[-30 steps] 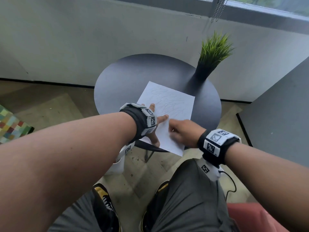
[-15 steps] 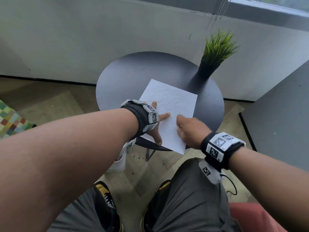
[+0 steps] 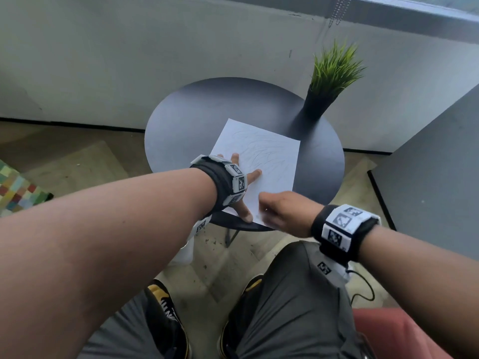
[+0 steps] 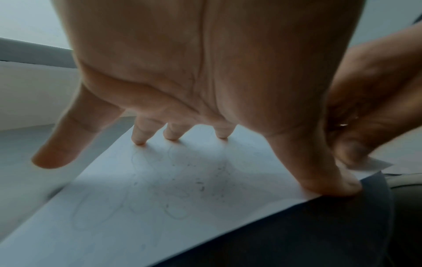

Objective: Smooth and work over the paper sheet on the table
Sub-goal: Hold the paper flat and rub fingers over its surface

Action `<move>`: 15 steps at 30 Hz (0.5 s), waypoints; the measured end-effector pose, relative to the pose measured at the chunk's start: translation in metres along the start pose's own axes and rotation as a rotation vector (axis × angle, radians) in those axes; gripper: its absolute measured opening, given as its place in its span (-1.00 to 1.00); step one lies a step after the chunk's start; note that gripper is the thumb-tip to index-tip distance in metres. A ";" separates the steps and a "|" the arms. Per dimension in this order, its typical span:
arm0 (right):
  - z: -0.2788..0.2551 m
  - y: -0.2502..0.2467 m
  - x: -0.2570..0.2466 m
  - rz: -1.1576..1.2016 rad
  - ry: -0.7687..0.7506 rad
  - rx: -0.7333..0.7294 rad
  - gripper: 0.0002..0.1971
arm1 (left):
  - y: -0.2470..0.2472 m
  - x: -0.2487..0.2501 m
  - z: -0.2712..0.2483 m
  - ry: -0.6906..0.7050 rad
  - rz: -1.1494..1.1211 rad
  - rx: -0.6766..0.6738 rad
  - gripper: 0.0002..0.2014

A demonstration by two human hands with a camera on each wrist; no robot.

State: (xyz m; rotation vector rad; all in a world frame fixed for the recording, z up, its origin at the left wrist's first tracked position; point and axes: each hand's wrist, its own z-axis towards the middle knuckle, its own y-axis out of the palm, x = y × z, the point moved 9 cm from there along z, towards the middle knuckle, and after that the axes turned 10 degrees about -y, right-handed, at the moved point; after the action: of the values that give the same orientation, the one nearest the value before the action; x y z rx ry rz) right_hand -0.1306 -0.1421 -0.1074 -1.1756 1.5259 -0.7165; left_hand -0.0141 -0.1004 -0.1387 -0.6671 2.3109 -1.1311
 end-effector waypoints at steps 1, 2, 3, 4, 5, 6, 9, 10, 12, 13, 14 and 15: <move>0.000 -0.008 0.017 -0.001 0.074 0.016 -0.90 | 0.000 0.000 0.000 0.001 0.000 -0.007 0.43; -0.002 -0.017 0.034 0.009 0.167 0.068 -0.89 | 0.000 0.000 -0.001 0.003 -0.001 -0.011 0.41; -0.004 -0.023 0.045 0.016 0.248 0.129 -0.88 | -0.001 0.000 -0.002 0.006 -0.005 -0.014 0.40; -0.004 -0.024 0.047 0.007 0.292 0.171 -0.88 | -0.001 -0.001 -0.003 0.009 -0.010 -0.014 0.39; -0.002 -0.021 0.037 -0.010 0.278 0.177 -0.87 | 0.000 0.000 -0.003 0.013 -0.014 -0.011 0.39; 0.001 -0.011 0.020 -0.016 0.219 0.144 -0.89 | 0.000 -0.001 -0.003 0.015 -0.016 -0.003 0.39; 0.006 0.008 -0.018 0.011 -0.002 0.027 -0.90 | 0.000 -0.003 -0.004 0.012 -0.013 0.007 0.39; 0.006 0.002 -0.008 0.013 0.015 0.025 -0.91 | 0.001 -0.002 -0.005 0.011 -0.016 -0.005 0.39; 0.005 -0.016 0.038 0.055 0.198 0.087 -0.91 | -0.001 -0.002 -0.006 0.010 -0.026 -0.019 0.39; 0.000 -0.025 0.061 0.097 0.309 0.143 -0.90 | -0.001 -0.002 -0.007 0.008 -0.028 -0.024 0.38; -0.005 -0.031 0.081 0.135 0.394 0.199 -0.89 | -0.002 -0.002 -0.008 0.005 -0.024 -0.028 0.38; -0.008 -0.034 0.092 0.162 0.437 0.240 -0.90 | -0.003 -0.002 -0.008 0.007 -0.014 -0.027 0.36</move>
State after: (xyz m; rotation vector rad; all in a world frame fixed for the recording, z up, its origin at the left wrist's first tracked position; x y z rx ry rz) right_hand -0.1259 -0.2402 -0.1081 -0.7345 1.8083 -1.0607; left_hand -0.0168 -0.0965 -0.1317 -0.6921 2.3347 -1.1115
